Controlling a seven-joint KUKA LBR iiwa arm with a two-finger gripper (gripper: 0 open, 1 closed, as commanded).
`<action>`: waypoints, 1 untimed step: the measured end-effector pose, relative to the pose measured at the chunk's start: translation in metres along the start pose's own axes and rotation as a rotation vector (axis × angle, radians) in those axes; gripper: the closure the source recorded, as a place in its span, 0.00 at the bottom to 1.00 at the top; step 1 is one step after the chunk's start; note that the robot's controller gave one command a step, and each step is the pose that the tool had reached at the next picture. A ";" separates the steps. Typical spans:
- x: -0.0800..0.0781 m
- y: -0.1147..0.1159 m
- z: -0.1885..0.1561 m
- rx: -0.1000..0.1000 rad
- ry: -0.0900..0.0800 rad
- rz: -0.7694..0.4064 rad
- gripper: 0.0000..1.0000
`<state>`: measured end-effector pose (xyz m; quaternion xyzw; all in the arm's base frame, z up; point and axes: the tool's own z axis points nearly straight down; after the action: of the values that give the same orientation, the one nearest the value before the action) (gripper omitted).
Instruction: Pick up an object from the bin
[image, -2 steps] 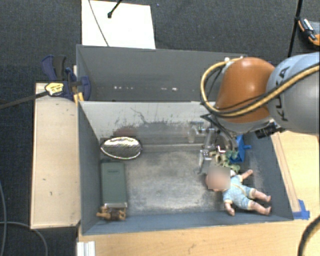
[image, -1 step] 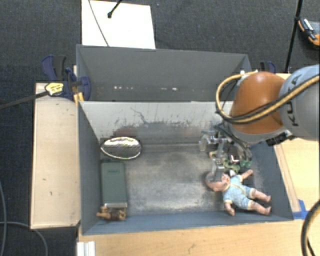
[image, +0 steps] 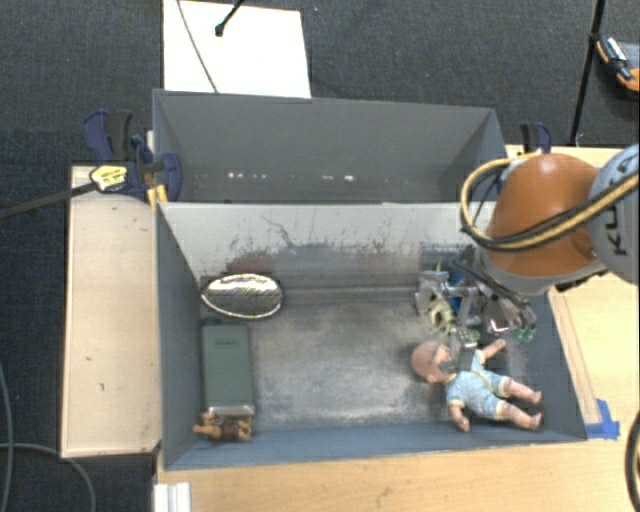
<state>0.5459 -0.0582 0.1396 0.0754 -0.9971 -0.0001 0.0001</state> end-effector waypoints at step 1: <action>0.007 -0.019 0.029 0.001 -0.006 0.094 0.00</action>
Offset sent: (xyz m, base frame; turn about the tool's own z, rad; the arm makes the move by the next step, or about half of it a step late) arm -0.0534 -0.0629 -0.0648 -0.2824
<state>0.5423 -0.0785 0.1111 0.0285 -0.9996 0.0000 -0.0028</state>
